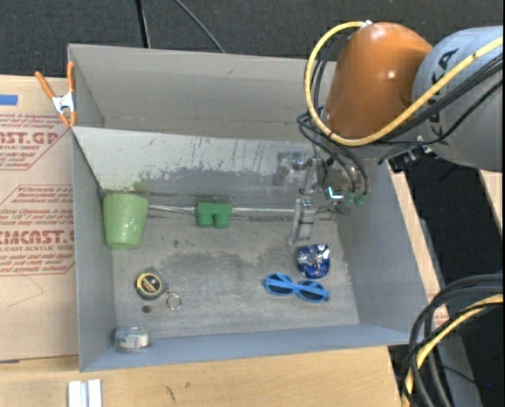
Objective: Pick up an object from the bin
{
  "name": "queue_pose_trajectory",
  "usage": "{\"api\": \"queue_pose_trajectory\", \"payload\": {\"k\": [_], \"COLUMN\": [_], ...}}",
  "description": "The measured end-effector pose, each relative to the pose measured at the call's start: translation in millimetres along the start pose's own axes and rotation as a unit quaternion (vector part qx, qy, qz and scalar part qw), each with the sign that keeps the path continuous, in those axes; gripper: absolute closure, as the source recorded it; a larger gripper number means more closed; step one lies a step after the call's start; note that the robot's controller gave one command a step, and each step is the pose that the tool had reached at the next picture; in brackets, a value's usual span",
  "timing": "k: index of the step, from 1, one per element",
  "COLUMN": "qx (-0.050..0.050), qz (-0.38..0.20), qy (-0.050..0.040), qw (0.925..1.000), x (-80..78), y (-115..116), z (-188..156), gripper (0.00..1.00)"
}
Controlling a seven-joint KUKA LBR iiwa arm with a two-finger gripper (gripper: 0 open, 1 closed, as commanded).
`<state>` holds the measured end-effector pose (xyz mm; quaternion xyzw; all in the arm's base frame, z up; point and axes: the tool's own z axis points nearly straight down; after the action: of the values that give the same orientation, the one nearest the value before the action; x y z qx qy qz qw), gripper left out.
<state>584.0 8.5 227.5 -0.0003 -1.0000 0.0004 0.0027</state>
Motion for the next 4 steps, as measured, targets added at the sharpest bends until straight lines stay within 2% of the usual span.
{"api": "queue_pose_trajectory", "payload": {"k": [1,2,3,4], "qx": [0.000,0.000,0.000,0.000], "qz": [-0.056,-0.057,-0.058,-0.058], "qy": [0.0014,-0.0031,-0.0031,-0.0031], "qw": [0.9984,0.9983,0.9983,0.9983], "x": [53.1,49.9,49.8,49.8], "y": [-88.5,-85.7,-85.6,-85.6], "z": [145.7,141.1,141.1,141.1], "gripper": [0.00,1.00,0.00,1.00]}}
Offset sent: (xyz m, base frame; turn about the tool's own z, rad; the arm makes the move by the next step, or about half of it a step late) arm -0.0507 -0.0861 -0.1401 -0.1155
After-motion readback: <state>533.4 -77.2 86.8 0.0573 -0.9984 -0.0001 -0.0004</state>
